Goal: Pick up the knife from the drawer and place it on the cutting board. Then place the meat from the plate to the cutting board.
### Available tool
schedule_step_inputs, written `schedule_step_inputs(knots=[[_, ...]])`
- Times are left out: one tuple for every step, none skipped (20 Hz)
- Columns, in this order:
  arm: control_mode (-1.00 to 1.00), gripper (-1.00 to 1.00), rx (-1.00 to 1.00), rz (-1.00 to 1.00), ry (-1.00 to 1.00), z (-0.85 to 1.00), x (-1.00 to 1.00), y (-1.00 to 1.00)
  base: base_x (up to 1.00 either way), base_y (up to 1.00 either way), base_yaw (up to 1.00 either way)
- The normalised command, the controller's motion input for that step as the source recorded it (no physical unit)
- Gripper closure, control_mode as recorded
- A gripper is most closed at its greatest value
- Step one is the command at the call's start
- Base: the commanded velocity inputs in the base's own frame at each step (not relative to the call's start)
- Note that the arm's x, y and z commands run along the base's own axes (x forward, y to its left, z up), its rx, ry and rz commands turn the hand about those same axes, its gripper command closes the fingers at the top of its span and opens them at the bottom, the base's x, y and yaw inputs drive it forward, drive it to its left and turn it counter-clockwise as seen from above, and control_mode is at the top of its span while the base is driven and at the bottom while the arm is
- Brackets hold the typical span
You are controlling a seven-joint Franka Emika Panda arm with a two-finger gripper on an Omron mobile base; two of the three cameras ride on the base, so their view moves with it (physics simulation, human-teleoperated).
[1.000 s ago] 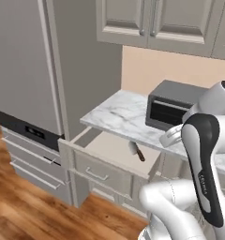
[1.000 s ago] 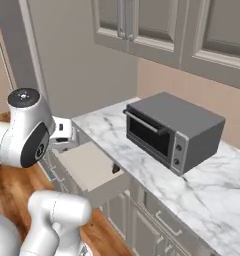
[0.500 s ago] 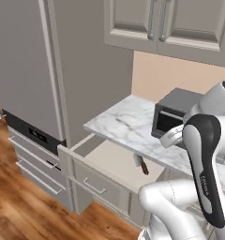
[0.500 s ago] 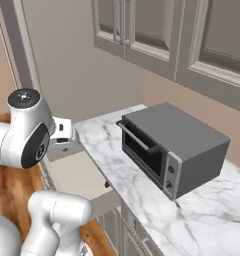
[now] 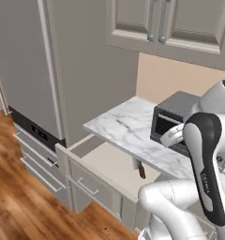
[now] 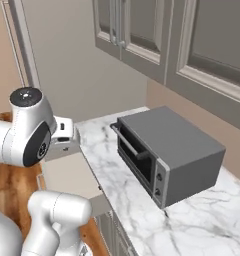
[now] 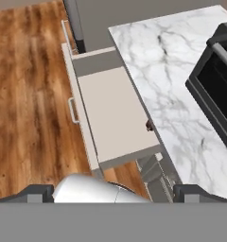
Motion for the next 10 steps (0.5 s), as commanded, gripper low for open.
schedule_step_inputs(knots=[[1.0,-1.0,0.0,0.0,0.0,0.0,0.0,0.0,0.11,-0.28,0.3],[1.0,-1.0,0.0,0.0,0.0,0.0,0.0,0.0,0.01,-0.4,0.33],[1.0,-1.0,0.0,0.0,0.0,0.0,0.0,0.0,0.11,-0.54,0.34],[1.0,-1.0,0.0,0.0,0.0,0.0,0.0,0.0,0.29,-0.58,0.33],[1.0,-1.0,0.0,0.0,0.0,0.0,0.0,0.0,0.31,-0.41,0.39],[1.0,-1.0,0.0,0.0,0.0,0.0,0.0,0.0,0.01,-0.35,0.47],[1.0,-1.0,0.0,0.0,0.0,0.0,0.0,0.0,0.0,-0.41,0.49],[1.0,-1.0,0.0,0.0,0.0,0.0,0.0,0.0,0.0,-0.52,0.49],[1.0,-1.0,0.0,0.0,0.0,0.0,0.0,0.0,0.0,-0.6,0.47],[1.0,-1.0,0.0,0.0,0.0,0.0,0.0,0.0,0.0,-0.61,0.46]])
